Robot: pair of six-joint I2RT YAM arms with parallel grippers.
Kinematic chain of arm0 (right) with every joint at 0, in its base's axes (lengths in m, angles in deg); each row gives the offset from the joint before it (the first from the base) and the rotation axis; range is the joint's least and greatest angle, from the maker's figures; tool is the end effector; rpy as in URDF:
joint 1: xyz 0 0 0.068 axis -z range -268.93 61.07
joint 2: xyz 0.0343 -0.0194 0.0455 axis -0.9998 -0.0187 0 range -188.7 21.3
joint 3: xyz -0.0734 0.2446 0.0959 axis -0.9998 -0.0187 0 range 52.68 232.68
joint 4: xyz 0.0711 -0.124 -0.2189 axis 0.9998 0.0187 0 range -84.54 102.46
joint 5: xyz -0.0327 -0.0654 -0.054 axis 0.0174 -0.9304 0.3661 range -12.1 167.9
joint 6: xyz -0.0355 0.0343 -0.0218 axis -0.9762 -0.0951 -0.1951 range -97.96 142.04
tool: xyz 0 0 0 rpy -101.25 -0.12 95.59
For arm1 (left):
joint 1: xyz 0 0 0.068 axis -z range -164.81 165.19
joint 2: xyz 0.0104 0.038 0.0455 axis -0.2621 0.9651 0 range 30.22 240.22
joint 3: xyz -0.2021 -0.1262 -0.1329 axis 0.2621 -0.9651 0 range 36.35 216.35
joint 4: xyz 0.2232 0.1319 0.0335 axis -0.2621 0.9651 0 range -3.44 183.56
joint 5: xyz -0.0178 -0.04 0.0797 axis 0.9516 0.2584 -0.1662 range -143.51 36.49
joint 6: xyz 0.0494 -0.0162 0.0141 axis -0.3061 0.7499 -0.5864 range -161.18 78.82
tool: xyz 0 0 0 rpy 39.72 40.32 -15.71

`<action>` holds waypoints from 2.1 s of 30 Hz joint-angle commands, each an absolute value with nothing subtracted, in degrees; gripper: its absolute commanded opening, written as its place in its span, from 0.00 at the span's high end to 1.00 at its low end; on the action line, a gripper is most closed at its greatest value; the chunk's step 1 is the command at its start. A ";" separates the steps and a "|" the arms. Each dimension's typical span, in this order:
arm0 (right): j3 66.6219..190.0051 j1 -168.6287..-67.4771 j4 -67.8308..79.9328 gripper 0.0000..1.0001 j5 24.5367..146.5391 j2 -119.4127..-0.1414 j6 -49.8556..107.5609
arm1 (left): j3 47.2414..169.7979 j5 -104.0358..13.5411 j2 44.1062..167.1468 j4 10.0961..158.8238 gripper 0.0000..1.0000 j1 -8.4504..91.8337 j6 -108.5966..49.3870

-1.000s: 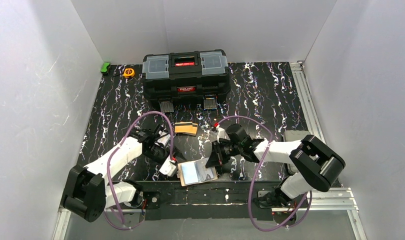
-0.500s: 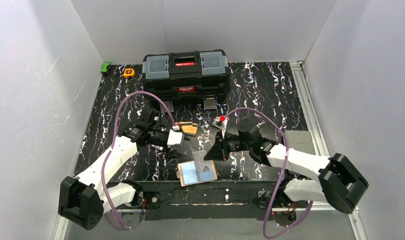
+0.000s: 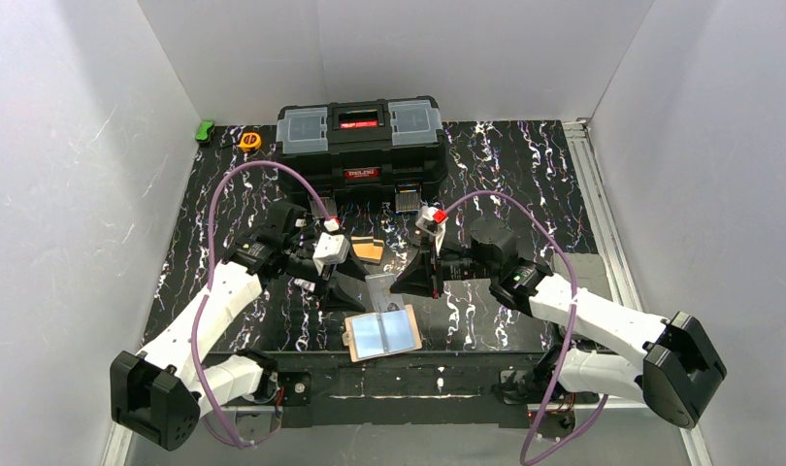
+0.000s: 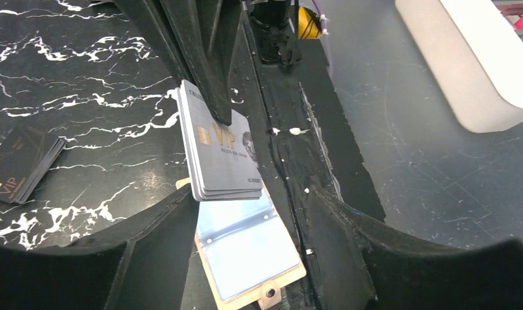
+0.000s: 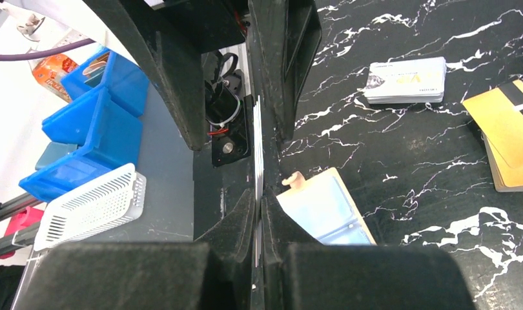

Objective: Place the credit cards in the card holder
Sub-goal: Place the credit card at the center of the board.

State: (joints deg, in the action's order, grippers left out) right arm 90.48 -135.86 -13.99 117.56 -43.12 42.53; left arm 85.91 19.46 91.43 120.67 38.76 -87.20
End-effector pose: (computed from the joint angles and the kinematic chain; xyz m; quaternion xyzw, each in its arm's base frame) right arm 0.1559 0.2001 0.2828 -0.3798 0.6354 0.5570 0.3764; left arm 0.1732 -0.1126 0.2937 0.6089 0.4839 -0.4814 0.4042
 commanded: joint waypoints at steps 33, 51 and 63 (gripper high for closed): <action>100.86 -136.63 3.83 0.99 122.11 -42.52 30.84 | 99.63 23.13 98.78 148.07 0.79 38.05 -111.96; 104.59 -139.61 8.58 0.99 121.61 -45.91 28.14 | 99.33 22.96 98.83 144.12 1.00 38.11 -109.19; 105.67 -140.39 11.01 0.99 120.53 -47.16 27.14 | 99.49 21.49 98.56 142.88 1.00 38.07 -109.15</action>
State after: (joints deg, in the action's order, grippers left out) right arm 103.00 -139.36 11.65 121.10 -46.57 28.08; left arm 98.02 18.89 99.19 143.84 38.13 -108.14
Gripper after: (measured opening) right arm 0.095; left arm 0.010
